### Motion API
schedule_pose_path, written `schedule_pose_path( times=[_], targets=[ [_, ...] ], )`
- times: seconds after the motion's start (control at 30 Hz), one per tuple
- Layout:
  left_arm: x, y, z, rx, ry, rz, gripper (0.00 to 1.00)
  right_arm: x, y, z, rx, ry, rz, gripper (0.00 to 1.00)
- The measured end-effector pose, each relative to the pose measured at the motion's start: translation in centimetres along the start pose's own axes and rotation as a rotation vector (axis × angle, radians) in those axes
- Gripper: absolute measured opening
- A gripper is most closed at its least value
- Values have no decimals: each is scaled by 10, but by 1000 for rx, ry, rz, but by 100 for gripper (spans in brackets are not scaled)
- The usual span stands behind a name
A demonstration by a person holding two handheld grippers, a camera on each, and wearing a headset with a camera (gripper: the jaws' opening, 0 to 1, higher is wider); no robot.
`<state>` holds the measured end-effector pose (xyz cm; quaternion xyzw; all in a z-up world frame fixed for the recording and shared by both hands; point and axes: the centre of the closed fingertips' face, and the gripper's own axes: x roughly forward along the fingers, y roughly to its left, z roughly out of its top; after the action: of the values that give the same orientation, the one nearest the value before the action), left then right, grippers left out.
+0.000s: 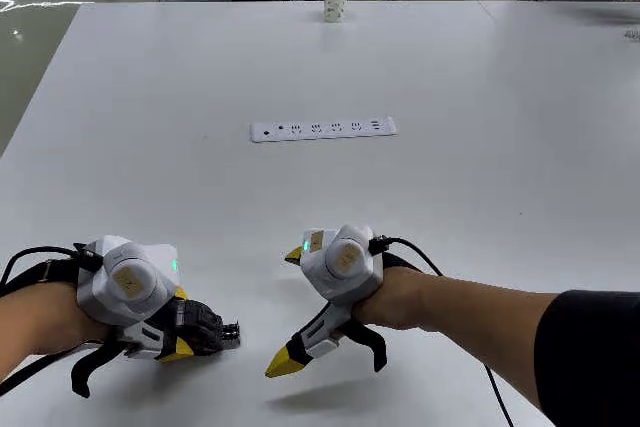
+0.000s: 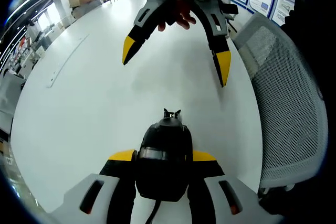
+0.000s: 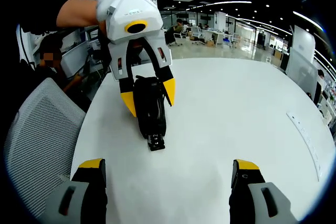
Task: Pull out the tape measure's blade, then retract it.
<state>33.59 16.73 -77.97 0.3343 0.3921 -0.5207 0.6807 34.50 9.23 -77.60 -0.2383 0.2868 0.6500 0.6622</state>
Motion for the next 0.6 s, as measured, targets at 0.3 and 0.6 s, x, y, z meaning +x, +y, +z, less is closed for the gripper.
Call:
schedule_pose_path(
  times=[0.3,0.6],
  targets=[
    [0,-1,0,4,-11,19,32,16,6,4,-1,-1,23,99],
    [1,-2,-1,10,19,42,32,22,9,6,-88,16,23,72]
  ],
)
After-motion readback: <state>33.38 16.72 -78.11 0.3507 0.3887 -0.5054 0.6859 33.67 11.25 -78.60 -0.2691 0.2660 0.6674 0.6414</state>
